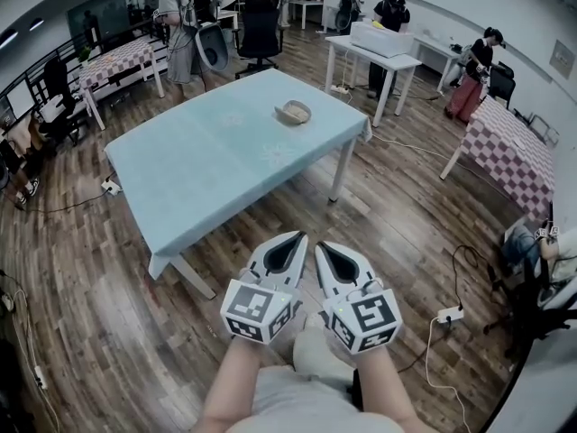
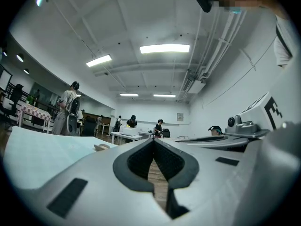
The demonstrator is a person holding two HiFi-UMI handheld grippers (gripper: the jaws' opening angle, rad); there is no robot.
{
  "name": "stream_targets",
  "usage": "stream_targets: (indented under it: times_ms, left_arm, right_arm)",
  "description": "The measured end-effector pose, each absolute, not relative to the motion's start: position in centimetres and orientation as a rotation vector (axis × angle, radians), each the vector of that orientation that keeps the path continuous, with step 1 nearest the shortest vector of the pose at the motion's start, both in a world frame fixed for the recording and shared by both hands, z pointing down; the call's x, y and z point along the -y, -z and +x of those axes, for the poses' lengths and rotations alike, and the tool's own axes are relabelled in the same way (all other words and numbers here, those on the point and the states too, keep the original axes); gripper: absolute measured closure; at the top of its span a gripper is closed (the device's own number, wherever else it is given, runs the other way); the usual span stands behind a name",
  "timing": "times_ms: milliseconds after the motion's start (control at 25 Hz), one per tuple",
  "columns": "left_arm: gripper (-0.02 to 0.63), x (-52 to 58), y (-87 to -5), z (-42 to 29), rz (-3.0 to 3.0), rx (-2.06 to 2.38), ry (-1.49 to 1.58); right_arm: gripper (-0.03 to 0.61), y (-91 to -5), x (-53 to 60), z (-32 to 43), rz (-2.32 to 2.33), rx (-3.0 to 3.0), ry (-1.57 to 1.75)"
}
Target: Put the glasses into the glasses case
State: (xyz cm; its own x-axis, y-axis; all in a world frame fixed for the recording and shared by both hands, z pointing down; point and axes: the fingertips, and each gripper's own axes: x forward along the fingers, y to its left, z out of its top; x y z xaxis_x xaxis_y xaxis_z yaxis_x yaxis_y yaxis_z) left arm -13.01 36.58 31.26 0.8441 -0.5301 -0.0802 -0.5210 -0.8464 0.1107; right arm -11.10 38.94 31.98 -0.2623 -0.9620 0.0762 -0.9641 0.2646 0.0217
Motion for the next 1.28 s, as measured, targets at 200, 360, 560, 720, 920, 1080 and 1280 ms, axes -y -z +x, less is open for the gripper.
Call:
stream_targets:
  times_ms: [200, 360, 560, 720, 920, 1080, 1280]
  left_arm:
    - [0.604, -35.5, -31.2, -12.9, 2.935, 0.853, 0.178]
    - [0.604, -34.4, -31.3, -12.6, 2.937, 0.867, 0.167]
    - [0.604, -33.1, -31.7, -11.8, 2.941, 0.869, 0.144]
    - [0.604, -31.5, -31.8, -11.1, 2.940, 0.878, 0.136]
    - [0.604, -28.9, -32.0, -9.9, 2.937, 0.890, 0.120]
    - [0.604, -26.6, -32.0, -9.0, 2.931, 0.909, 0.107]
    - [0.604, -23.5, -32.1, -8.0, 2.915, 0.934, 0.099]
  right_arm:
    - [0.571, -32.1, -37.7, -10.7, 1.862, 2.448, -0.045]
    - [0.571, -32.0, -36.2, -10.2, 1.860, 2.458, -0.040]
    - [0.571, -31.5, -34.3, -9.6, 1.861, 2.475, -0.026]
    - [0.571, -31.8, -32.8, -9.1, 1.836, 2.488, -0.025]
    - [0.571, -32.1, -30.2, -8.1, 1.792, 2.503, -0.031]
    - [0.571, -32.1, -27.9, -7.2, 1.771, 2.513, -0.035]
    - [0.571, -32.1, -24.7, -6.1, 1.756, 2.524, -0.047]
